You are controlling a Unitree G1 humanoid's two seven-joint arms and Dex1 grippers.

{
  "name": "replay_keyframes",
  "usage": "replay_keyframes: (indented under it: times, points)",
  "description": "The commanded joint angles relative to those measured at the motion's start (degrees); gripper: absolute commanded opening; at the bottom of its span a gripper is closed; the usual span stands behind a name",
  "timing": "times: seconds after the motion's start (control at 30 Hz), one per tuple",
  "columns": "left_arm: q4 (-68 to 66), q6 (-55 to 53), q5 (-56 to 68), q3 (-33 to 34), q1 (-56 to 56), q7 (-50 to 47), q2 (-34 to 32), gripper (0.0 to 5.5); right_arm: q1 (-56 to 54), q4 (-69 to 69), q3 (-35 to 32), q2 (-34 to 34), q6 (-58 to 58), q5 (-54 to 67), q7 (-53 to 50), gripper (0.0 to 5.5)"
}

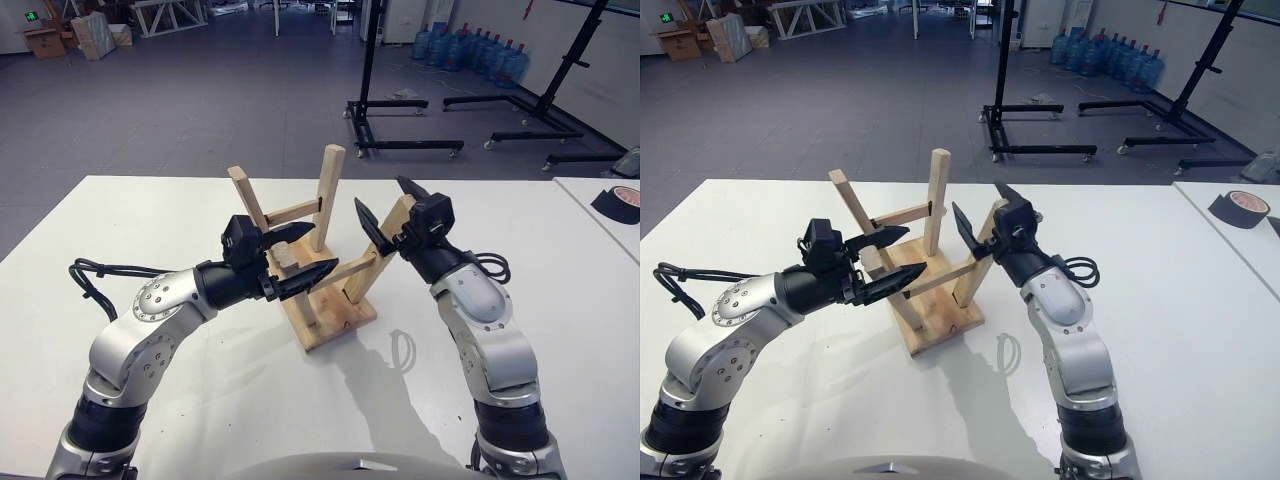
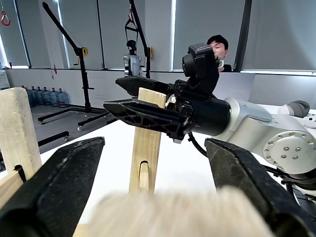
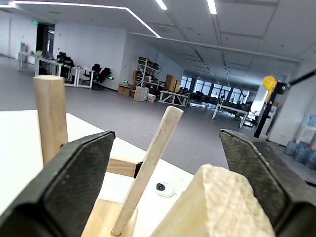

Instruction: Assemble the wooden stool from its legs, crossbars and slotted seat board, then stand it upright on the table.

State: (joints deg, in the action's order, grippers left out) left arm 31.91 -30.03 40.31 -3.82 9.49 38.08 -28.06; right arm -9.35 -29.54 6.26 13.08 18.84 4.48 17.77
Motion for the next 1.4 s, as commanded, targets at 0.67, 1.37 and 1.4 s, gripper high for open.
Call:
replay_keyframes:
  times: [0.67,1.37,1.4]
  points:
    - [-5.6,-0.4,-5.4,-7.8,3.6,2.5,2.4,3.7,-0.4,-0.4,10.9,1.6,15.2,16.7,11.8,3.92]
    - [-3.0,0.8,-0.4,-3.7,3.1,6.5,2.1,3.7,-2.6,14.4,2.5,6.2,1.0,13.1,12.7,3.92]
    - [-2.9,0.6,-0.2,-3.3,3.2,6.4,2.1,3.7,-2.8,14.4,2.3,6.0,0.5,12.9,12.7,3.92]
